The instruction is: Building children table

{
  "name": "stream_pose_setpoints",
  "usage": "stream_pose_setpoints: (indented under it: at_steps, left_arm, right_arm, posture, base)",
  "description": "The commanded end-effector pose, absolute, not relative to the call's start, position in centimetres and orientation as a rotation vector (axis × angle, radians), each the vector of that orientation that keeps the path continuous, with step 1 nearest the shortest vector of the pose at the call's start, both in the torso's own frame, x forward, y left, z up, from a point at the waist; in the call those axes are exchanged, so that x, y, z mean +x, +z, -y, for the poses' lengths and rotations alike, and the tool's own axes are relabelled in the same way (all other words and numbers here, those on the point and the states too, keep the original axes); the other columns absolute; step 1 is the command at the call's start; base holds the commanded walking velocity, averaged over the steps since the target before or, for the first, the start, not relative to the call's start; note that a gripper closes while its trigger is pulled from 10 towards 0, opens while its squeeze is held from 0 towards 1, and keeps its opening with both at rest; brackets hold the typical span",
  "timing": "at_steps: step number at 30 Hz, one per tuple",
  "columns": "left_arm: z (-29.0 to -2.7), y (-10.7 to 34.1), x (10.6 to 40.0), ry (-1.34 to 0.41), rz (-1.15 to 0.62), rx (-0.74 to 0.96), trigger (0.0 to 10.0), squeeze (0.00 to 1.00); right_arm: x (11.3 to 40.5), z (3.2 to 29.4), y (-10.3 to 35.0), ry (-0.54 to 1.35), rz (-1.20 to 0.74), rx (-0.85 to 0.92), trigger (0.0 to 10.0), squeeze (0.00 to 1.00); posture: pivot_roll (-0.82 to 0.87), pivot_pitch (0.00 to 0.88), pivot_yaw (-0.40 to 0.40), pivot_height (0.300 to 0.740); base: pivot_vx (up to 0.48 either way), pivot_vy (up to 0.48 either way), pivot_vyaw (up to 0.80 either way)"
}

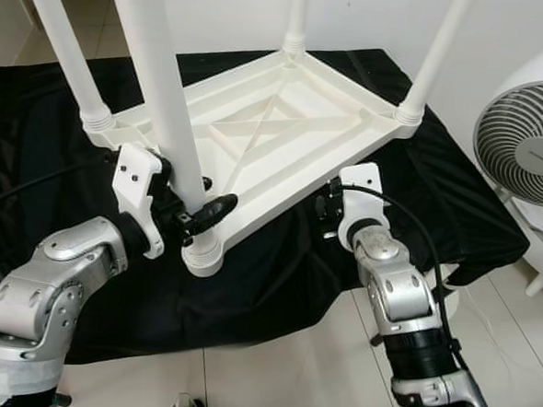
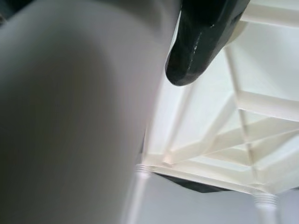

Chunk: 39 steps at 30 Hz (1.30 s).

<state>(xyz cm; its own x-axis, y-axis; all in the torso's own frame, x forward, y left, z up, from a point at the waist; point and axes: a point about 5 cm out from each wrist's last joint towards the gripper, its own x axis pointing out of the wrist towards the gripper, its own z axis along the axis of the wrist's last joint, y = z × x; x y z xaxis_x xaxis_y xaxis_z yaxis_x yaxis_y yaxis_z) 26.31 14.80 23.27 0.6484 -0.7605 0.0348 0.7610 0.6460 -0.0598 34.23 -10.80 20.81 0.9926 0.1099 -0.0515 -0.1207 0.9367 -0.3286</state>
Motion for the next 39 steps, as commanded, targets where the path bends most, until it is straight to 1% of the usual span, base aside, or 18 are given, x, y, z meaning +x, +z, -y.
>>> stream_pose_setpoints:
  at_steps: [1,4,8,9,15,16,21,22,24,25,30,32,33,34,35,37,38,39]
  left_arm:
    - [-13.6,24.2,24.5,-1.173,0.042,-0.086,10.0,0.0]
    - [-14.8,23.0,25.8,-1.014,0.01,0.075,10.0,0.0]
    - [-15.6,22.8,25.8,-0.982,-0.002,0.117,10.0,0.0]
    - [-16.3,22.7,25.7,-0.976,-0.016,0.126,10.0,1.0]
    - [-17.5,22.9,25.4,-0.953,-0.028,0.132,10.0,1.0]
    - [-17.7,23.2,25.4,-0.943,-0.023,0.126,10.0,0.0]
    - [-18.6,23.9,25.4,-0.933,-0.008,0.1,10.0,0.0]
    - [-18.9,23.7,25.3,-0.938,-0.019,0.113,10.0,0.22]
    - [-19.1,23.6,25.3,-0.944,-0.029,0.136,10.0,0.22]
    - [-19.5,23.3,25.3,-0.933,-0.045,0.162,10.0,0.0]
    - [-20.2,22.9,25.1,-0.925,-0.076,0.201,10.0,0.0]
    - [-20.7,22.1,24.0,-0.953,-0.135,0.254,10.0,0.0]
    - [-21.3,21.6,23.5,-0.953,-0.178,0.275,10.0,0.05]
    - [-21.3,21.6,23.5,-0.953,-0.178,0.275,10.0,0.05]
    - [-21.6,21.2,23.2,-0.952,-0.205,0.287,10.0,0.19]
    - [-21.6,21.2,23.2,-0.952,-0.205,0.287,10.0,0.19]
    - [-22.1,21.1,23.0,-0.931,-0.22,0.3,10.0,1.0]
    - [-22.1,21.1,23.0,-0.931,-0.22,0.3,10.0,1.0]
  right_arm:
    - [34.3,10.1,20.7,0.14,-0.033,-0.338,10.0,0.0]
    - [34.7,9.8,21.5,0.136,-0.004,-0.334,10.0,0.0]
    - [34.7,9.7,21.6,0.137,0.002,-0.332,10.0,0.0]
    - [34.5,9.6,21.6,0.153,0.012,-0.334,10.0,0.0]
    - [33.9,9.4,21.5,0.193,0.038,-0.336,10.0,0.0]
    - [33.4,9.1,21.6,0.252,0.07,-0.353,10.0,0.0]
    - [31.2,8.3,21.8,0.47,0.157,-0.407,10.0,0.0]
    - [30.6,8.2,21.9,0.533,0.167,-0.398,10.0,0.0]
    - [30.2,8.2,21.9,0.578,0.176,-0.396,10.0,0.0]
    - [29.8,8.1,22.0,0.623,0.184,-0.406,10.0,0.0]
    - [29.0,7.9,21.9,0.713,0.185,-0.447,10.0,0.04]
    - [28.0,7.7,21.5,0.781,0.186,-0.477,10.0,0.04]
    - [27.5,7.6,21.3,0.815,0.184,-0.472,10.0,0.38]
    - [27.5,7.6,21.3,0.815,0.184,-0.472,10.0,0.38]
    - [27.2,7.6,21.2,0.832,0.182,-0.465,10.0,0.6]
    - [27.2,7.6,21.2,0.832,0.182,-0.465,10.0,0.6]
    - [26.9,7.4,21.0,0.867,0.167,-0.407,10.0,1.0]
    - [26.9,7.4,21.0,0.867,0.167,-0.407,10.0,1.0]
  posture:
    - [-0.04,0.147,0.052,0.74]
    - [-0.05,0.144,0.05,0.74]
    - [-0.05,0.144,0.051,0.74]
    - [-0.05,0.144,0.051,0.74]
    - [-0.04,0.143,0.051,0.74]
    - [-0.04,0.144,0.049,0.74]
    - [-0.04,0.144,0.052,0.74]
    - [-0.05,0.143,0.053,0.74]
    - [-0.05,0.142,0.053,0.74]
    - [-0.05,0.141,0.053,0.74]
    - [-0.04,0.139,0.051,0.74]
    - [-0.04,0.138,0.047,0.74]
    - [-0.04,0.138,0.047,0.74]
    - [-0.04,0.138,0.047,0.74]
    - [-0.04,0.138,0.047,0.74]
    - [-0.04,0.138,0.047,0.74]
    - [-0.04,0.136,0.045,0.74]
    - [-0.04,0.136,0.045,0.74]
  base:
    - [0.0,0.0,0.0]
    - [0.0,0.0,0.0]
    - [0.0,0.0,0.0]
    - [0.0,0.0,0.0]
    - [0.0,0.0,0.0]
    - [0.0,0.0,0.0]
    - [0.0,0.0,0.0]
    - [0.0,0.0,0.0]
    - [0.0,0.0,0.0]
    - [0.0,0.0,0.0]
    - [0.0,0.0,0.0]
    - [0.0,0.0,0.0]
    - [0.0,0.0,0.0]
    - [0.0,0.0,0.0]
    - [0.0,0.0,0.0]
    - [0.0,0.0,0.0]
    - [0.0,0.0,0.0]
    - [0.0,0.0,0.0]
